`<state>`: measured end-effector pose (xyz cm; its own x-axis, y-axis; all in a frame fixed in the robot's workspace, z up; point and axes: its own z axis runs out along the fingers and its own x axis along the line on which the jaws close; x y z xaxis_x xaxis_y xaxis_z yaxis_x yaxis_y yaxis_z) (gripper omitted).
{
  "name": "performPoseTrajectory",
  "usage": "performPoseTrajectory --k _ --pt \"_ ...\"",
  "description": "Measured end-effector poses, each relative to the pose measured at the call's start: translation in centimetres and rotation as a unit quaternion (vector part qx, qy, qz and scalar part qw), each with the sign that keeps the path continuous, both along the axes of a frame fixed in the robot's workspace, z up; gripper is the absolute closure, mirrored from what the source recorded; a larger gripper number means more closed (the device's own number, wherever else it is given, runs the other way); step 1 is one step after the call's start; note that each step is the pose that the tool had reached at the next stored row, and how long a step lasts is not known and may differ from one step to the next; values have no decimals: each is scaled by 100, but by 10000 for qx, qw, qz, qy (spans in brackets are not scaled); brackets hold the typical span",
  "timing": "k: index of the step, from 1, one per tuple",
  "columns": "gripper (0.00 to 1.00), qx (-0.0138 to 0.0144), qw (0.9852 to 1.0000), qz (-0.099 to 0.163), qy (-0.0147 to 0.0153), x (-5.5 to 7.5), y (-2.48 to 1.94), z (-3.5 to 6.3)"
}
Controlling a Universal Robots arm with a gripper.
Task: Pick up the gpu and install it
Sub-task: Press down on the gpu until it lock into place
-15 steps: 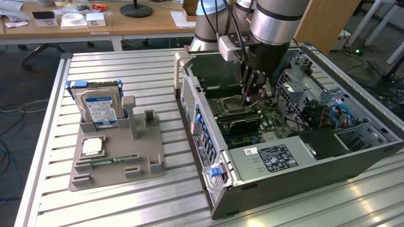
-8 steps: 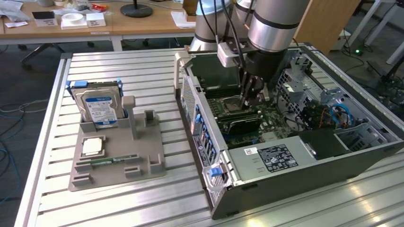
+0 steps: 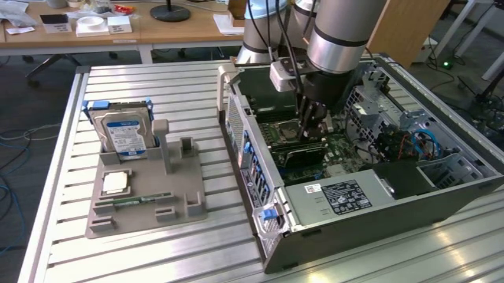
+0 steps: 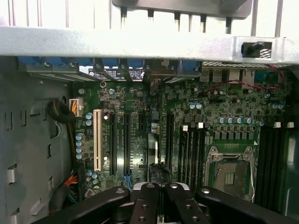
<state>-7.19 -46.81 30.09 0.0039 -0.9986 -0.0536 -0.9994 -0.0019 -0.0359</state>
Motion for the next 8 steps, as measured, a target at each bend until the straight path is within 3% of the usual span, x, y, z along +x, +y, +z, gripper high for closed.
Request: performPoseTrajectory --k 8 --pt "89 0 10000 0 1 18 20 -12"
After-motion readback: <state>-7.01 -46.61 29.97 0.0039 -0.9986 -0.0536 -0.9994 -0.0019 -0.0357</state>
